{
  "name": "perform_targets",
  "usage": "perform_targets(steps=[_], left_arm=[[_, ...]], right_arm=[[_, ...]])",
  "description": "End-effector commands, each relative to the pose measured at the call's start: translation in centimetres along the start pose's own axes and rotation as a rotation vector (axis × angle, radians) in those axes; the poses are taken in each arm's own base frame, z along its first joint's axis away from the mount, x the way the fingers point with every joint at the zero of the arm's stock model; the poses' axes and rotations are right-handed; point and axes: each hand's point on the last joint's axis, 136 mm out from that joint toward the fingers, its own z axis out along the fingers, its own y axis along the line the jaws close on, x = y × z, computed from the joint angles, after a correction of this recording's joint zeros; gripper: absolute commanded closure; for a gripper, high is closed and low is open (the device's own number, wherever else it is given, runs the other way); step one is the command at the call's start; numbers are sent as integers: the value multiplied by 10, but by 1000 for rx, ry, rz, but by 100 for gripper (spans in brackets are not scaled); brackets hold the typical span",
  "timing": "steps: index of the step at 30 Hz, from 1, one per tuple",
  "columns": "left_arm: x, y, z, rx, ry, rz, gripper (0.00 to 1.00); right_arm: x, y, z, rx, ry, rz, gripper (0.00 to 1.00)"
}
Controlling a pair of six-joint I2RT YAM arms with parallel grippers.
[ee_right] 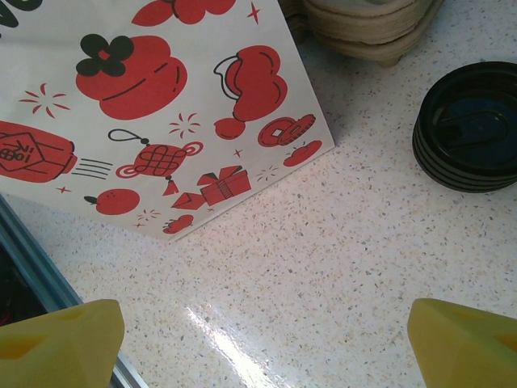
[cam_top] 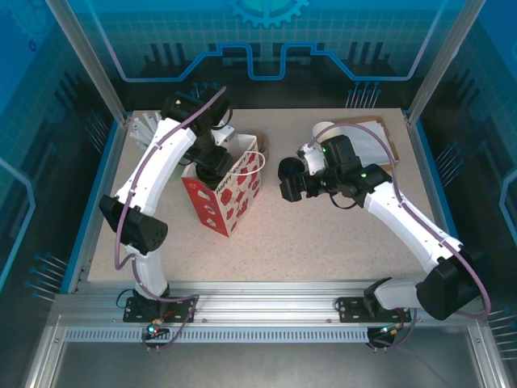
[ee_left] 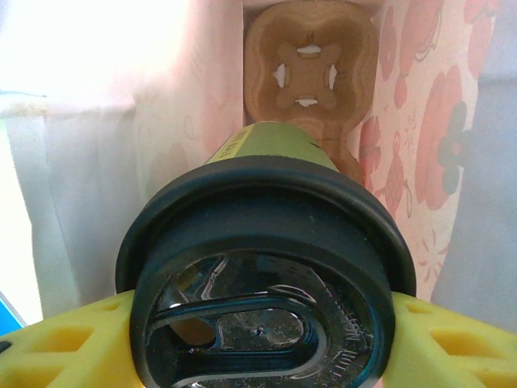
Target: Pack the takeout coffee
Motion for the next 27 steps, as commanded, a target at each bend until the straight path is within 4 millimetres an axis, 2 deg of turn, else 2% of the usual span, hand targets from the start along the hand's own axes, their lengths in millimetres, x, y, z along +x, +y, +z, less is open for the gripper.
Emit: perform_targets(steps=[1,27], left_arm=[[27,3,6,7,125,-21,59],[34,-6,21,93,128,-39,61]], right_arm=[[1,2,6,2,9,-28,8],[7,1,12,5,30,-27,8]])
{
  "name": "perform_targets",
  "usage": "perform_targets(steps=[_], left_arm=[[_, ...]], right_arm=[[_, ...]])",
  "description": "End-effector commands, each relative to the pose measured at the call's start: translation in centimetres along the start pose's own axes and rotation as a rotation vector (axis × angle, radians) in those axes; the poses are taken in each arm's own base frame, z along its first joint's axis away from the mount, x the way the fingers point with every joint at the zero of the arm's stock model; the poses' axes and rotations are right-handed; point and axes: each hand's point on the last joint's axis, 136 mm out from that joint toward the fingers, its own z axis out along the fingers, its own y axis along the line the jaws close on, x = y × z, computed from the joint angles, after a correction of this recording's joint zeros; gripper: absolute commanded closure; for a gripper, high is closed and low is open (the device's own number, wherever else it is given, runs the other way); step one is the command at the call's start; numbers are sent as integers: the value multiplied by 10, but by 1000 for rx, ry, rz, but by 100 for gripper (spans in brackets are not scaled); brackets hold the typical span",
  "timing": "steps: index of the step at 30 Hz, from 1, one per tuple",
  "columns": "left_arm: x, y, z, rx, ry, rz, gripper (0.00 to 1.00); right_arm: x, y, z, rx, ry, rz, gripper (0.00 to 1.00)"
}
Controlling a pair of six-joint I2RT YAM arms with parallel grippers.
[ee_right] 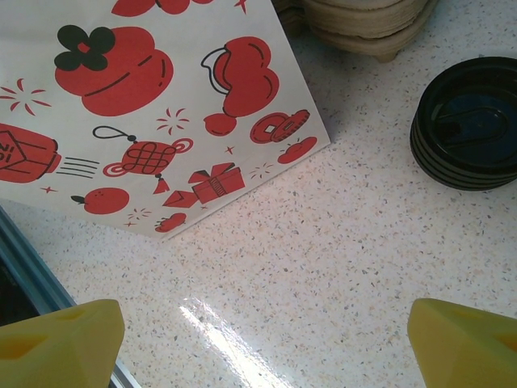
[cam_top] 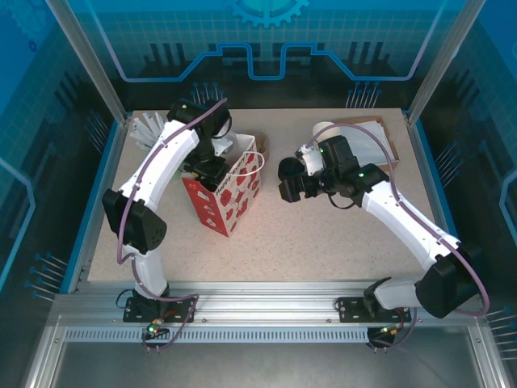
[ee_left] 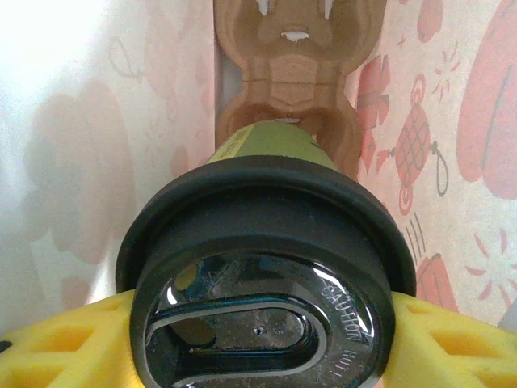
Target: Pack the takeout coffee
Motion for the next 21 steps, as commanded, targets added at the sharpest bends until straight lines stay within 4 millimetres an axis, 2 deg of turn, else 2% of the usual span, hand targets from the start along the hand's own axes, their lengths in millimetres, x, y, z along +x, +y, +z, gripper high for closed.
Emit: perform_targets(steps=[1,21], left_arm=[[9,-1,-10,27,-23,-13,61],[0,2,14,14,-2,-17,61]], right_arm=[[5,3,8,-9,20,-19,8],[10,2,10,-8,31,-18,8]])
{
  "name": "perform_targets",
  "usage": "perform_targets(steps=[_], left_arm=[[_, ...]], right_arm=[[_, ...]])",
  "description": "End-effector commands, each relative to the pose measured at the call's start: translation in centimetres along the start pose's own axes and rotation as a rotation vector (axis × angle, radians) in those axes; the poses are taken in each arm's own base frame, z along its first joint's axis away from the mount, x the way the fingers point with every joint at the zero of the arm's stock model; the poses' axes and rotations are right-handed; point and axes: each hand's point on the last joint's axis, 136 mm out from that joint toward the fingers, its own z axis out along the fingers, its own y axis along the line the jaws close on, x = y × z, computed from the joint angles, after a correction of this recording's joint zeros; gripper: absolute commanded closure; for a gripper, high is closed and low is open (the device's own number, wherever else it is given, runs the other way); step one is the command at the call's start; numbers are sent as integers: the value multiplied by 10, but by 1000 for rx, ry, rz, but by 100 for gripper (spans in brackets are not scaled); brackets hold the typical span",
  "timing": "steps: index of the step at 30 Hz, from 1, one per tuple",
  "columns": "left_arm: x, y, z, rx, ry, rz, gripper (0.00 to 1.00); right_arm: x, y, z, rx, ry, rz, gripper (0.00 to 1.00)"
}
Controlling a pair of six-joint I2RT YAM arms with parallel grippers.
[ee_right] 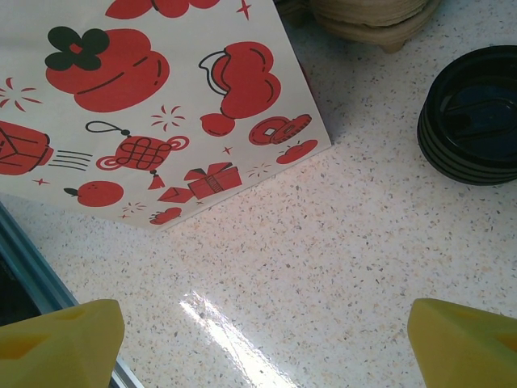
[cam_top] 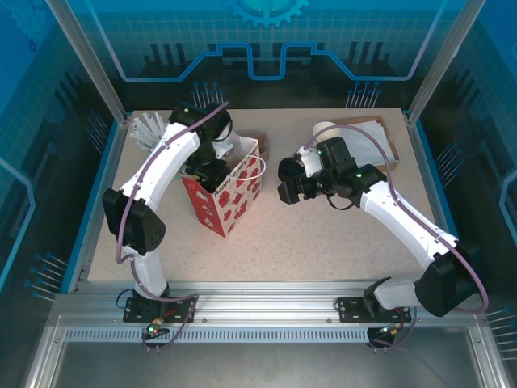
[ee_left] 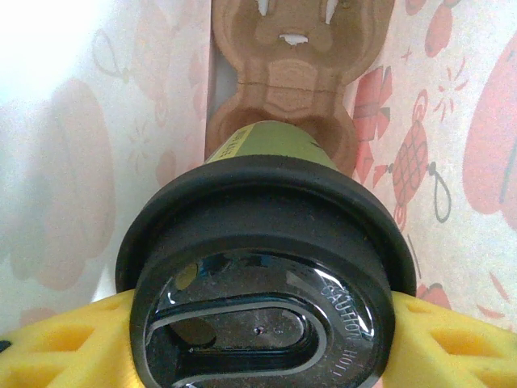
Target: Pack the takeout coffee
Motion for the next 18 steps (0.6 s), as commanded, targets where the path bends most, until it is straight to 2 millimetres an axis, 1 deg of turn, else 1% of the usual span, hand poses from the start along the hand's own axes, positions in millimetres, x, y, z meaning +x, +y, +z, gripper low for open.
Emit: perform_targets(steps=[1,6,13,18], left_arm=[[1,2,1,9,-4,-13,61],[0,4,3,0,-6,-8,61],[5,6,13,-18,31,-1,61],[4,6,20,-18,32,0,61]], right_arm=[[6,1,6,-5,19,-16,8],[7,2,8,-10,25,-16,8],[8,2,11,-12,30,-13,8],[10,2,12,-13,37,-12,8]])
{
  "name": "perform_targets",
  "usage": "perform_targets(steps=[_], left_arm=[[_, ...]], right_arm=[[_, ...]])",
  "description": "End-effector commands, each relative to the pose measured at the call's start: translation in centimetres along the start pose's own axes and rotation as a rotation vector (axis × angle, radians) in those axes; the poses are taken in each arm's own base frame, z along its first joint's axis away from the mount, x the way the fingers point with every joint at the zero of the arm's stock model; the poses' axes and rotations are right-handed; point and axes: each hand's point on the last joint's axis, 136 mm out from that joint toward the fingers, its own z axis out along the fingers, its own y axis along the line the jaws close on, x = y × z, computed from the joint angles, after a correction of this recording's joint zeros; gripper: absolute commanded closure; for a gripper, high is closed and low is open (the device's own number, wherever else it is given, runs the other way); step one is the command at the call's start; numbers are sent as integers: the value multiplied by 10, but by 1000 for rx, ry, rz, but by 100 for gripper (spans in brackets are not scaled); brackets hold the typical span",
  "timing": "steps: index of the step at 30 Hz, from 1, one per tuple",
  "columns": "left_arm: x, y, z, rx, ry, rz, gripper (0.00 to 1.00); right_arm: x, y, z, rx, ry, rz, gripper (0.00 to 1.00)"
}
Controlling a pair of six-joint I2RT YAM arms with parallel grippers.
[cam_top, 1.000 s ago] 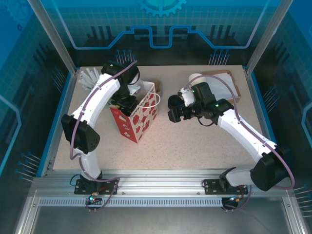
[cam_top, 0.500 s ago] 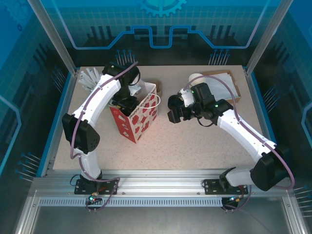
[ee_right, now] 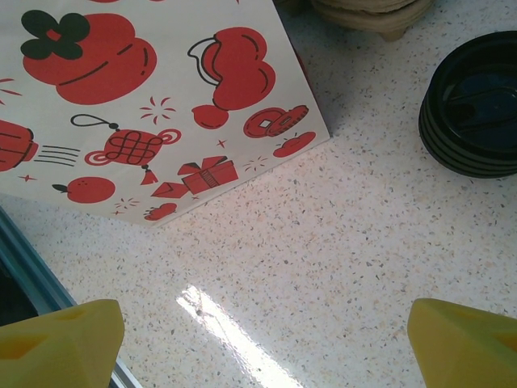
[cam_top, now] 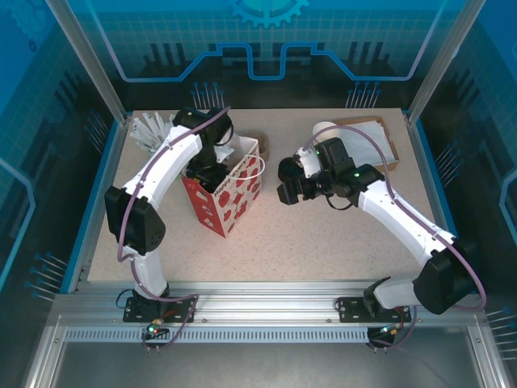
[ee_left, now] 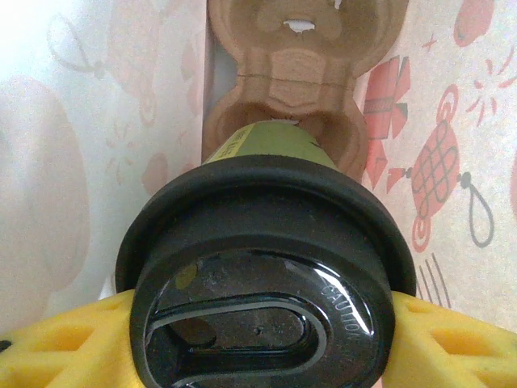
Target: Pack the takeout coffee
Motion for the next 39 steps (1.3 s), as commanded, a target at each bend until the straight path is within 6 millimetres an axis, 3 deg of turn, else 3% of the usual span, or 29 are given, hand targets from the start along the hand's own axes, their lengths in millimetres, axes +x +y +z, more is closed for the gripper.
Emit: perform_targets(steps=[1,39], left_arm=[[1,5,4,-13,3,-2,61],[3,1,2,3,-6,4,60]], right_arm=[[5,5,6,-16,16,-19,8],[5,10,5,-22,18,-35,8]])
